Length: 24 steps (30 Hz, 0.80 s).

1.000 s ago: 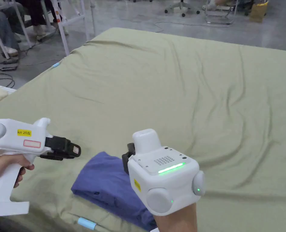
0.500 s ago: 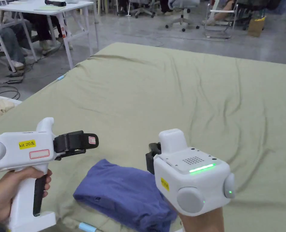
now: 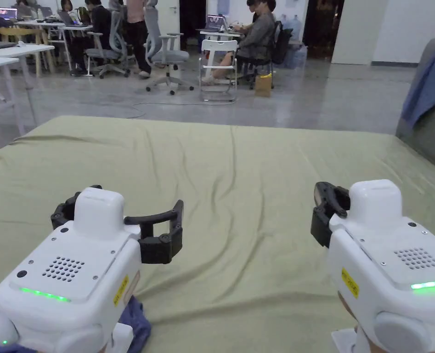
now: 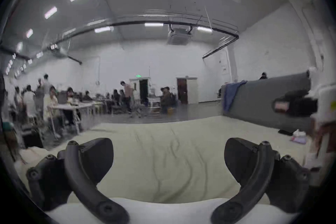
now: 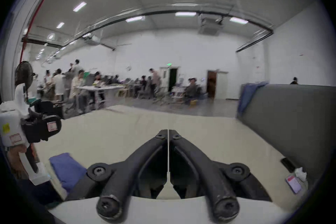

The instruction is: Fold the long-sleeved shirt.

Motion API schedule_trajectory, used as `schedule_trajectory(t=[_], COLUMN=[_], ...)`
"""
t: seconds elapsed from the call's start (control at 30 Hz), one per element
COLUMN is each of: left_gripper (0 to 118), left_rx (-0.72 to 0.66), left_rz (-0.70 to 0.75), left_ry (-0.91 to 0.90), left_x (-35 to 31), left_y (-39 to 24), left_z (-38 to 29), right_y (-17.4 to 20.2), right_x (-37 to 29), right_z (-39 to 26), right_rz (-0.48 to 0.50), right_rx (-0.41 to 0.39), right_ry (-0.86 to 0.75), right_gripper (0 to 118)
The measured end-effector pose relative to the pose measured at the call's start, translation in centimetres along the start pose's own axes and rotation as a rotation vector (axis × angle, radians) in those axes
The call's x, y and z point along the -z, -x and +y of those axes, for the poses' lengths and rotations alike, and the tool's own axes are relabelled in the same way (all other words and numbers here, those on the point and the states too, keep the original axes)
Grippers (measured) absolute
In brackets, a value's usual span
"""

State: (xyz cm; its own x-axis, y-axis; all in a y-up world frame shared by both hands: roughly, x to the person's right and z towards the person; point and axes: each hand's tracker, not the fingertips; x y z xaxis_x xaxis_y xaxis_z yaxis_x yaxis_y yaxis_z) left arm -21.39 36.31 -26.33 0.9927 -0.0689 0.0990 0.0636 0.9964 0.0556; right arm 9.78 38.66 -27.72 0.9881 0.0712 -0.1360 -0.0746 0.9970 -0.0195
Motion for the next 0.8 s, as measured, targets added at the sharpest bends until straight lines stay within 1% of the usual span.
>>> schedule_trajectory(t=[0.07, 0.13, 0.17, 0.2, 0.23, 0.27, 0.3, 0.4, 0.47, 0.57, 0.6, 0.63, 0.67, 0.7, 0.73, 0.77, 0.8], left_gripper=[118, 118, 116, 101, 71, 31, 5, 1, 1, 1, 2, 8, 27, 78, 118, 117, 118], left_rx=[0.042, 0.057, 0.058, 0.080, 0.106, 0.138, 0.134, 0.058, 0.070, 0.058, 0.048, 0.053, 0.067, 0.060, 0.052, 0.027, -0.006], left_rz=[0.038, 0.062, 0.074, 0.098, 0.117, 0.143, 0.154, 0.150, 0.176, 0.154, 0.123, 0.136, 0.165, 0.164, 0.158, 0.148, 0.204], left_ry=[-0.017, 0.008, 0.014, -0.001, -0.007, 0.001, 0.007, 0.064, 0.053, 0.064, 0.063, 0.049, 0.029, 0.032, 0.049, 0.085, 0.023], left_x=[-0.5, -0.8, -1.1, -1.4, -1.5, -1.4, -1.4, -1.1, -1.2, -1.5, -1.6, -1.8, -1.7, -1.7, -1.5, -1.3, -1.7], left_y=[-1.8, -3.4, -4.0, -4.4, -4.7, -5.3, -5.4, -4.9, -4.6, -3.9, -3.6, -3.7, -4.0, -3.8, -3.6, -3.4, -3.1], left_z=[-0.8, -1.5, -2.1, -2.7, -3.0, -3.3, -3.6, -3.7, -4.2, -4.1, -4.4, -5.0, -5.3, -5.5, -5.7, -5.9, -6.2], right_y=[-3.0, -5.2, -6.2, -7.1, -7.6, -8.2, -8.5, -8.7, -8.4, -8.3, -8.3, -8.5, -8.4, -8.4, -8.5, -8.7, -8.6], right_x=[-1.7, -3.0, -3.7, -4.3, -4.7, -5.0, -5.2, -5.4, -5.5, -5.5, -5.5, -5.4, -5.2, -5.0, -4.8, -4.7, -4.6], right_z=[-1.1, -2.1, -2.9, -3.5, -3.9, -4.5, -4.9, -6.2, -7.1, -7.9, -8.1, -8.3, -8.5, -8.6, -8.8, -9.0, -9.5], right_rz=[-0.049, -0.099, -0.124, -0.135, -0.142, -0.161, -0.173, -0.194, -0.204, -0.203, -0.189, -0.196, -0.201, -0.198, -0.176, -0.174, -0.186], right_rx=[-0.038, -0.077, -0.096, -0.110, -0.118, -0.130, -0.133, -0.133, -0.127, -0.128, -0.127, -0.130, -0.119, -0.094, -0.060, -0.057, -0.066], right_ry=[-0.003, 0.004, -0.008, -0.013, -0.020, -0.027, -0.026, -0.027, -0.028, -0.026, -0.033, -0.045, -0.046, -0.033, -0.008, -0.006, -0.008], right_gripper=[0, 0, 0, 0, 0, 0, 0, 0, 0, 0, 9, 25, 39, 61, 83, 101, 116])
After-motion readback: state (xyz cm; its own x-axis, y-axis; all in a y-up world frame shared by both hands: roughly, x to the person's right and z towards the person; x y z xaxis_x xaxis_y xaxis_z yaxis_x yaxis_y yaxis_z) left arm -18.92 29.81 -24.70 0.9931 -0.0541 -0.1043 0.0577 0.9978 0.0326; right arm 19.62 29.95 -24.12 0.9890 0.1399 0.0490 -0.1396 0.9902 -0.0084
